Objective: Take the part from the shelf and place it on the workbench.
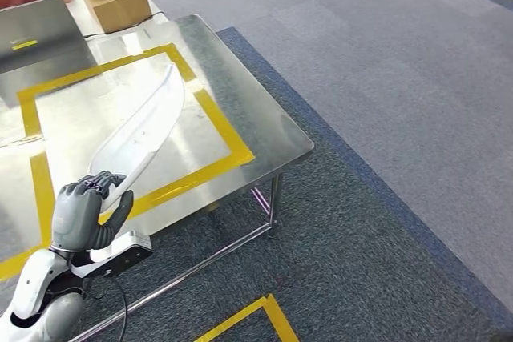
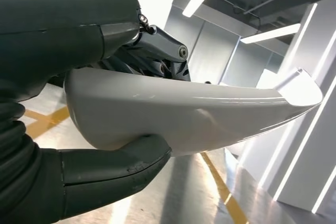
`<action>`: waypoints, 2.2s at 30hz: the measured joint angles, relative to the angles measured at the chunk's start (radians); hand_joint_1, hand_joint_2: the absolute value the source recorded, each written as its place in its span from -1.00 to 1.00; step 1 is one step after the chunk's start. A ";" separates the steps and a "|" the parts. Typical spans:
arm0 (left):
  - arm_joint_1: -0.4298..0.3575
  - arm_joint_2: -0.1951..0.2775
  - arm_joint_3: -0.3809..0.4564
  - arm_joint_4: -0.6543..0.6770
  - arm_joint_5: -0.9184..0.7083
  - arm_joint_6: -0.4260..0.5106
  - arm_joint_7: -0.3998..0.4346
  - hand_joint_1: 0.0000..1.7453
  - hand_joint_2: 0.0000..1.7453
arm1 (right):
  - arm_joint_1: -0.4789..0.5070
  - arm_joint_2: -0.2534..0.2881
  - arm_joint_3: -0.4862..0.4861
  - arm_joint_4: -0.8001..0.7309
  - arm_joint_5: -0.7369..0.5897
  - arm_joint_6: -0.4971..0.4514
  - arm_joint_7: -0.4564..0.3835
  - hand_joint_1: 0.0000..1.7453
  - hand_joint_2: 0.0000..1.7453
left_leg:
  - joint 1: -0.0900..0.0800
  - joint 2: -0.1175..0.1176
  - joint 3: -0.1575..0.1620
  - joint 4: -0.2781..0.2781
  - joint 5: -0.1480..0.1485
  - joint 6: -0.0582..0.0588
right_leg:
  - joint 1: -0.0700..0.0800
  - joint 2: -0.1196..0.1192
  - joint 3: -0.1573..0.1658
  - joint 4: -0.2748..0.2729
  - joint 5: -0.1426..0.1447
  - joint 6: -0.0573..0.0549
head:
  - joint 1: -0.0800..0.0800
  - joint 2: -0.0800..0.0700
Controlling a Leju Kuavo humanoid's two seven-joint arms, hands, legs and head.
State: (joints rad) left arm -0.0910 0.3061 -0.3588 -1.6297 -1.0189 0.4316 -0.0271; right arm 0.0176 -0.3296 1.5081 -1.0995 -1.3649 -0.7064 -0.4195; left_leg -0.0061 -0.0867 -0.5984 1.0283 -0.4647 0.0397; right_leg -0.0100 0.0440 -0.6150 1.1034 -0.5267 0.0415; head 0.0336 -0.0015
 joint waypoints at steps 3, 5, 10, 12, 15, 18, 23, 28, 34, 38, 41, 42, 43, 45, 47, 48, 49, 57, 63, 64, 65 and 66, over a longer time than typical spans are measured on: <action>0.002 0.000 0.000 0.000 0.000 0.000 0.000 1.00 1.00 | 0.001 0.000 0.000 0.000 0.000 0.001 0.003 -1.00 -1.00 | 0.002 -0.037 -0.009 0.002 0.002 -0.015 | -0.004 0.034 0.044 -0.082 0.017 -0.010 | -0.001 0.000; 0.006 0.001 0.001 0.000 0.000 0.000 0.000 1.00 1.00 | 0.000 0.001 0.000 -0.001 0.000 0.001 0.003 -1.00 -1.00 | 0.005 -0.045 -0.013 0.004 0.002 -0.026 | -0.004 0.011 0.051 -0.088 0.019 -0.021 | -0.001 0.000; 0.007 0.001 0.000 0.000 -0.002 -0.003 0.000 1.00 1.00 | 0.007 0.002 0.000 -0.002 0.000 0.001 0.008 -1.00 -1.00 | 0.008 0.069 -0.120 0.234 -0.109 -0.051 | -0.004 -0.057 0.069 -0.097 0.012 -0.044 | -0.009 0.000; 0.010 0.001 0.000 0.001 -0.002 -0.005 0.001 1.00 1.00 | 0.009 0.002 0.000 -0.002 0.000 0.001 0.008 -1.00 -1.00 | 0.013 0.075 -0.144 0.279 -0.106 -0.056 | -0.003 -0.085 0.075 -0.097 0.006 -0.044 | -0.010 0.000; 0.009 0.001 0.000 0.001 -0.003 -0.007 0.003 1.00 1.00 | 0.013 0.002 0.000 -0.001 0.000 0.001 0.010 -1.00 -1.00 | 0.010 0.118 -0.059 0.112 -0.013 -0.051 | -0.002 -0.121 0.093 -0.098 -0.008 -0.037 | -0.010 0.000; 0.002 0.001 0.000 0.001 -0.003 -0.012 0.006 1.00 1.00 | 0.016 0.002 -0.001 0.002 0.000 0.000 0.011 -1.00 -1.00 | -0.007 0.176 -0.013 0.010 0.002 -0.035 | 0.009 -0.151 0.103 -0.098 -0.020 -0.022 | -0.010 0.000; -0.002 0.001 0.001 0.000 -0.004 -0.012 0.008 1.00 1.00 | 0.012 0.000 -0.001 0.002 0.000 0.000 0.006 -1.00 -1.00 | 0.006 0.126 -0.007 -0.005 0.005 -0.005 | 0.008 -0.094 0.074 -0.024 -0.076 0.000 | -0.002 0.000; -0.002 -0.001 0.000 0.000 -0.005 -0.017 0.008 1.00 1.00 | 0.006 0.000 0.000 0.001 -0.001 0.000 -0.007 -1.00 -1.00 | 0.004 0.086 -0.002 -0.005 0.000 0.004 | 0.007 -0.045 -0.060 0.178 -0.112 0.002 | 0.002 0.000; -0.008 -0.003 0.001 0.000 -0.005 -0.022 0.009 1.00 1.00 | 0.002 0.000 0.000 -0.004 -0.001 0.001 -0.010 -1.00 -1.00 | -0.004 0.064 0.002 0.005 -0.009 -0.007 | 0.003 -0.032 0.046 -0.089 0.020 -0.009 | 0.000 0.000; -0.017 -0.003 0.001 0.000 -0.004 -0.025 0.009 1.00 1.00 | 0.002 0.000 0.000 -0.008 -0.002 0.001 -0.016 -1.00 -1.00 | -0.004 0.064 0.007 -0.003 -0.006 -0.002 | 0.005 -0.030 0.048 -0.089 0.021 -0.013 | -0.001 0.000; -0.025 -0.004 0.001 0.000 -0.004 -0.029 0.009 1.00 1.00 | 0.002 0.000 0.000 -0.009 -0.002 0.001 -0.018 -1.00 -1.00 | -0.004 0.064 0.010 -0.009 -0.004 -0.006 | 0.006 -0.031 0.049 -0.089 0.019 -0.019 | -0.001 0.000; -0.026 -0.004 0.001 0.000 -0.004 -0.030 0.009 1.00 1.00 | 0.002 0.000 0.000 -0.009 -0.002 0.001 -0.019 -1.00 -1.00 | -0.003 0.064 0.010 -0.010 -0.003 -0.007 | 0.006 -0.031 0.049 -0.089 0.019 -0.020 | 0.000 0.000; -0.027 -0.004 0.001 0.000 -0.004 -0.031 0.009 1.00 1.00 | 0.002 0.000 0.000 -0.009 -0.002 0.001 -0.020 -1.00 -1.00 | -0.003 0.064 0.010 -0.010 -0.003 -0.008 | 0.006 -0.031 0.049 -0.088 0.019 -0.021 | 0.000 0.000; -0.029 -0.004 0.001 0.000 -0.004 -0.032 0.009 1.00 1.00 | 0.002 0.000 0.000 -0.010 -0.002 0.001 -0.021 -1.00 -1.00 | -0.002 0.064 0.011 -0.011 -0.003 -0.015 | 0.007 -0.031 0.049 -0.088 0.018 -0.022 | 0.000 0.000; -0.032 -0.004 0.001 0.000 -0.004 -0.033 0.009 1.00 1.00 | 0.002 0.000 0.000 -0.011 -0.003 0.001 -0.021 -1.00 -1.00 | -0.001 0.064 0.011 -0.012 -0.004 -0.022 | 0.007 -0.031 0.050 -0.088 0.018 -0.023 | 0.000 0.000; -0.033 -0.004 0.001 0.000 -0.004 -0.035 0.009 1.00 1.00 | 0.002 0.000 0.000 -0.011 -0.003 0.001 -0.021 -1.00 -1.00 | -0.001 0.064 0.011 -0.012 -0.004 -0.023 | 0.008 -0.031 0.050 -0.088 0.017 -0.023 | 0.000 0.000; -0.034 -0.004 0.001 0.000 -0.004 -0.036 0.009 1.00 1.00 | 0.002 0.000 0.000 -0.011 -0.003 0.001 -0.021 -1.00 -1.00 | -0.001 0.064 0.011 -0.012 -0.004 -0.023 | 0.007 -0.031 0.050 -0.088 0.017 -0.024 | 0.000 0.000; -0.065 0.000 -0.001 0.015 -0.058 -0.064 0.055 1.00 1.00 | 0.001 0.000 0.000 -0.011 -0.002 0.001 -0.017 -1.00 -1.00 | -0.002 0.064 0.010 -0.010 -0.005 -0.024 | 0.006 -0.031 0.053 -0.090 0.018 -0.023 | 0.000 0.000; -0.115 0.019 0.016 0.117 -0.140 -0.126 0.135 1.00 1.00 | -0.004 0.003 0.000 -0.009 0.001 0.004 0.004 -1.00 -1.00 | -0.003 0.064 0.011 -0.009 -0.005 -0.024 | 0.005 -0.031 0.053 -0.090 0.018 -0.022 | 0.000 0.000; -0.122 0.021 0.021 0.134 -0.143 -0.128 0.139 1.00 1.00 | -0.005 0.004 0.000 -0.008 0.001 0.005 0.006 -1.00 -1.00 | -0.004 0.065 0.011 -0.009 -0.005 -0.024 | 0.005 -0.031 0.053 -0.090 0.018 -0.022 | 0.000 0.000; -0.127 0.023 0.024 0.148 -0.146 -0.129 0.140 1.00 1.00 | -0.005 0.004 0.000 -0.007 0.001 0.005 0.007 -1.00 -1.00 | -0.004 0.065 0.011 -0.009 -0.005 -0.024 | 0.005 -0.031 0.053 -0.090 0.018 -0.022 | 0.000 0.000; -0.131 0.025 0.027 0.160 -0.150 -0.131 0.143 1.00 1.00 | -0.006 0.005 0.000 -0.006 0.001 0.005 0.008 -1.00 -1.00 | -0.004 0.065 0.011 -0.009 -0.005 -0.024 | 0.005 -0.031 0.053 -0.090 0.018 -0.022 | 0.000 0.000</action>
State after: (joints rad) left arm -0.2222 0.3306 -0.3318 -1.4694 -1.1694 0.3010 0.1159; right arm 0.0117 -0.3248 1.5080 -1.1053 -1.3637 -0.7013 -0.4112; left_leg -0.0097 -0.0222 -0.5878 1.0190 -0.4695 0.0159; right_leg -0.0048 0.0126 -0.5620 1.0135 -0.5084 0.0190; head 0.0336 -0.0015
